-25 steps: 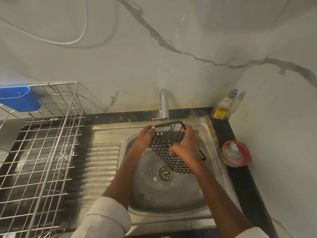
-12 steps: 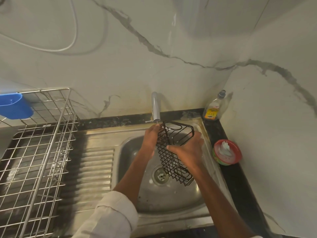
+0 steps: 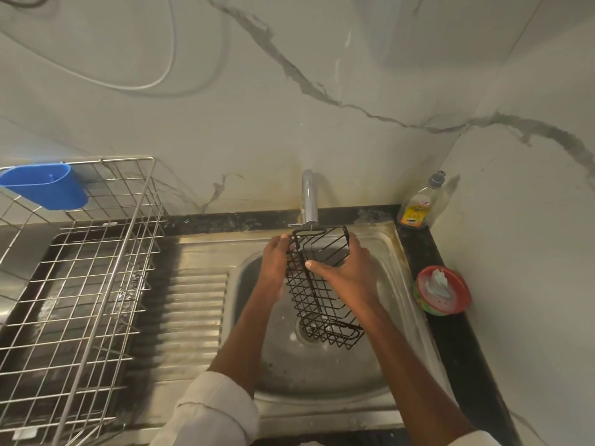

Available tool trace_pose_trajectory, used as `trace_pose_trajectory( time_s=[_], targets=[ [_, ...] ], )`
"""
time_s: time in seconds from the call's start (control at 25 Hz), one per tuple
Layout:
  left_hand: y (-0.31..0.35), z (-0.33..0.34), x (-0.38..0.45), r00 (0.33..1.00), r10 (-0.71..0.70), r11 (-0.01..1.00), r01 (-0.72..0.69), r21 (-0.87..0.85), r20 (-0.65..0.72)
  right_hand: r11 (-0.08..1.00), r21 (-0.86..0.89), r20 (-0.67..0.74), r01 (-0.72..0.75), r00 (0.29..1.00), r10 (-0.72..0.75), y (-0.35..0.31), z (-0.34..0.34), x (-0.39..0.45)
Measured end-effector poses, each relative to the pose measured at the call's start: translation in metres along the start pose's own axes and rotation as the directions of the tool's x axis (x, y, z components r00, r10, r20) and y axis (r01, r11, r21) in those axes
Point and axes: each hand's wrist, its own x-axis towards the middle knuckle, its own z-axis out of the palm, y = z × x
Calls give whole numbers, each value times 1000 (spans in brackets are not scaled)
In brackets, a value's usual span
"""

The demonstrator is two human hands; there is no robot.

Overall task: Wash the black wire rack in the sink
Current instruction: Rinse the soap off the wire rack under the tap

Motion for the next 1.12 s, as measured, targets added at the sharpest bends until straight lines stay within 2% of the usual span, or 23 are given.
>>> trace_pose_trajectory(
  time_s=[0.44, 0.76, 1.12],
  targets=[
    [1, 15, -8, 999, -22, 999, 20, 32, 49, 999, 36, -39, 4, 999, -2, 7, -19, -5],
    [7, 14, -18, 997, -65, 997, 67, -36, 49, 999, 22, -51, 26, 998, -24, 4, -23, -7],
    [6, 22, -22, 995, -45, 999, 46, -12, 86, 984, 170, -27, 48, 999, -44, 19, -42, -14]
  ],
)
